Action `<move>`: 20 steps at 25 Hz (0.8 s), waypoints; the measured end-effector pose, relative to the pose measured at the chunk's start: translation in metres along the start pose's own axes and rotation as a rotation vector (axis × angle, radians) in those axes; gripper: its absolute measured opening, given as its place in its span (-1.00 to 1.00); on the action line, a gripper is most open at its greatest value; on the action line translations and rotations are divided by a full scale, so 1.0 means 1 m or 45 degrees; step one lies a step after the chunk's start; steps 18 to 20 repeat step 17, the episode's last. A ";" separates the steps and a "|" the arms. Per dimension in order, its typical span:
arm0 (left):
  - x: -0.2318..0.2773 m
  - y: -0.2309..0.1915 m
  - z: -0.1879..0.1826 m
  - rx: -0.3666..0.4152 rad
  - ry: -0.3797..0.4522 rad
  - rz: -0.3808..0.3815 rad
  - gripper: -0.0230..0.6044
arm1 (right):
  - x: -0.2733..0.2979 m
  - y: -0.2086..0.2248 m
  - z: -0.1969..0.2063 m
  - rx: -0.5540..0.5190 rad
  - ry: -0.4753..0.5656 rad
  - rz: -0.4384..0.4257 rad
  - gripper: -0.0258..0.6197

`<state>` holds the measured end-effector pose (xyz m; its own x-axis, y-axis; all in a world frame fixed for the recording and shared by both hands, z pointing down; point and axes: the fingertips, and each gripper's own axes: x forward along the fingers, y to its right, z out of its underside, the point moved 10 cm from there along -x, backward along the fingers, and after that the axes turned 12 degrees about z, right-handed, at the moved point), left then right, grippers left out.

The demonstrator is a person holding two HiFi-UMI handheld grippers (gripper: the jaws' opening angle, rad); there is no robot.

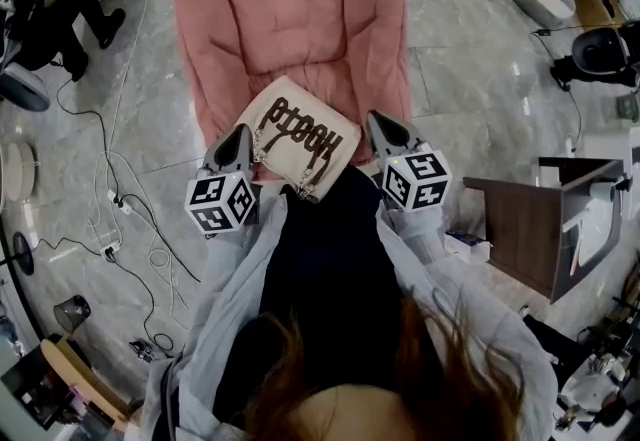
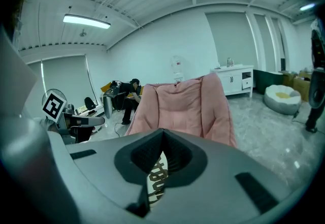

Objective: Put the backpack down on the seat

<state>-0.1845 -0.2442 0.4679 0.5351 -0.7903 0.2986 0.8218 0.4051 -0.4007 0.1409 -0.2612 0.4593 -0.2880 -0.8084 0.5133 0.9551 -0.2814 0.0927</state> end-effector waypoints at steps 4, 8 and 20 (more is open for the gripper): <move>0.002 0.002 0.002 -0.001 -0.011 0.008 -0.88 | 0.001 0.000 0.001 0.005 -0.009 -0.004 -0.90; 0.003 0.004 0.003 0.002 -0.021 0.021 -0.88 | 0.001 -0.002 0.002 0.007 -0.011 -0.004 -0.90; 0.010 0.014 0.009 0.004 -0.052 0.071 -0.88 | 0.000 -0.004 0.004 0.003 -0.024 0.002 -0.90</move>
